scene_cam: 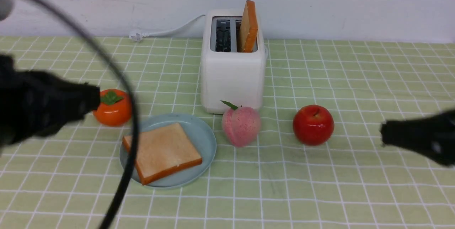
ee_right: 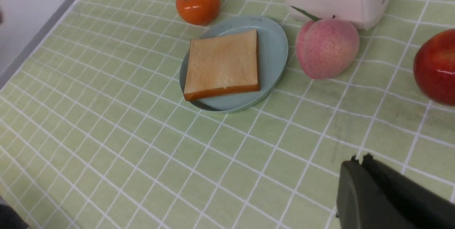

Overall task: Take toasted bread from bread machine on green coffee tablecloth place on plate.
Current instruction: 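Grasp the toast slice in the toaster and pull it up out of the slot with the right gripper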

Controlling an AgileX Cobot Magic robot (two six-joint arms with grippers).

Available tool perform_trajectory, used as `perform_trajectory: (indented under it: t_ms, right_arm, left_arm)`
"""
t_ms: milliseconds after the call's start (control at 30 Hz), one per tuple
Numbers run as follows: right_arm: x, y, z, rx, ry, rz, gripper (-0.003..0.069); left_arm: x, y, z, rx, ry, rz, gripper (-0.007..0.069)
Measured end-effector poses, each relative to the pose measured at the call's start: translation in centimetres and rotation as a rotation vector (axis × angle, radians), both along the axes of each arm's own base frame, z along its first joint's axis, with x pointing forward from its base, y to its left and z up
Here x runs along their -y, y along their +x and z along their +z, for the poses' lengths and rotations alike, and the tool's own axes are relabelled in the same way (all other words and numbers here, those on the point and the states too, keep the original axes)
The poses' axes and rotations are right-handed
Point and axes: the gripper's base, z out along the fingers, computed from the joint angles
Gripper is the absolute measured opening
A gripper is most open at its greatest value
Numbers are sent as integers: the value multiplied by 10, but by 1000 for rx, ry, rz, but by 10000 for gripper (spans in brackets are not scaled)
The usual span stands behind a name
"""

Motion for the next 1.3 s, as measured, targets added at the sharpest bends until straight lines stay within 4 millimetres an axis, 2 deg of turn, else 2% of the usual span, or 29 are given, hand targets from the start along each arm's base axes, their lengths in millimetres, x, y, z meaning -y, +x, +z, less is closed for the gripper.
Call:
perform_trajectory:
  t_ms: [33,67,100,167,233,267,367,433,533,600,633,667,700,800,833,900,1033,1100,1200,1233,1267,1300]
  right_arm:
    - [-6,13,2,-15,0,23,0]
    - [-7,15,2,-17,-1,29,0]
    - [-22,34,6,-22,-4,76,1]
    - [-38,50,10,-7,-21,116,1]
    - [-66,81,16,42,-72,153,4]
    - [-73,88,18,55,-82,157,6]
    - [-100,128,24,102,-133,153,50]
    - [-107,144,25,124,-157,147,82]
    - [-122,185,21,142,-192,100,231]
    - [-126,203,17,144,-181,47,325]
    - [-127,206,17,145,-180,41,335]
    - [-129,221,13,170,-174,-7,411]
    - [-130,228,11,186,-173,-31,447]
    - [-132,250,0,247,-182,-104,498]
    - [-132,252,-2,254,-184,-111,498]
    - [-134,267,-18,287,-197,-151,494]
    - [-136,277,-36,282,-212,-162,459]
    - [-138,281,-49,255,-217,-163,413]
    - [-139,282,-53,242,-214,-166,321]
    - [-139,282,-53,242,-215,-166,314]
    - [-139,282,-53,245,-213,-168,242]
    - [-139,282,-53,249,-210,-170,200]
  left_arm:
    - [-3,-14,-6,38,-12,-1,-13]
    - [-3,-16,-7,51,-16,0,-13]
    - [-10,-38,-20,110,-37,12,-13]
    - [-15,-50,-30,153,-51,26,-13]
    - [-23,-69,-49,248,-84,62,-13]
    - [-25,-73,-54,269,-89,69,-13]
    - [-30,-81,-70,340,-96,96,-13]
    - [-32,-82,-74,357,-88,101,-13]
    - [-32,-81,-80,373,-73,111,-13]
    - [-33,-81,-79,384,-76,117,-13]
    - [-33,-81,-79,384,-76,117,-13]
    - [-33,-81,-79,386,-77,118,-13]
    - [-33,-81,-79,387,-77,118,-13]
    - [-33,-81,-79,389,-77,119,-13]
    - [-33,-81,-79,389,-77,119,-13]
    - [-33,-81,-79,391,-77,120,-13]
    - [-34,-81,-78,396,-80,123,-13]
    - [-34,-81,-78,399,-80,125,-13]
    - [-34,-81,-78,400,-80,125,-13]
    - [-34,-81,-78,400,-80,125,-13]
    - [-34,-81,-78,400,-80,125,-13]
    - [-34,-81,-78,400,-80,125,-13]
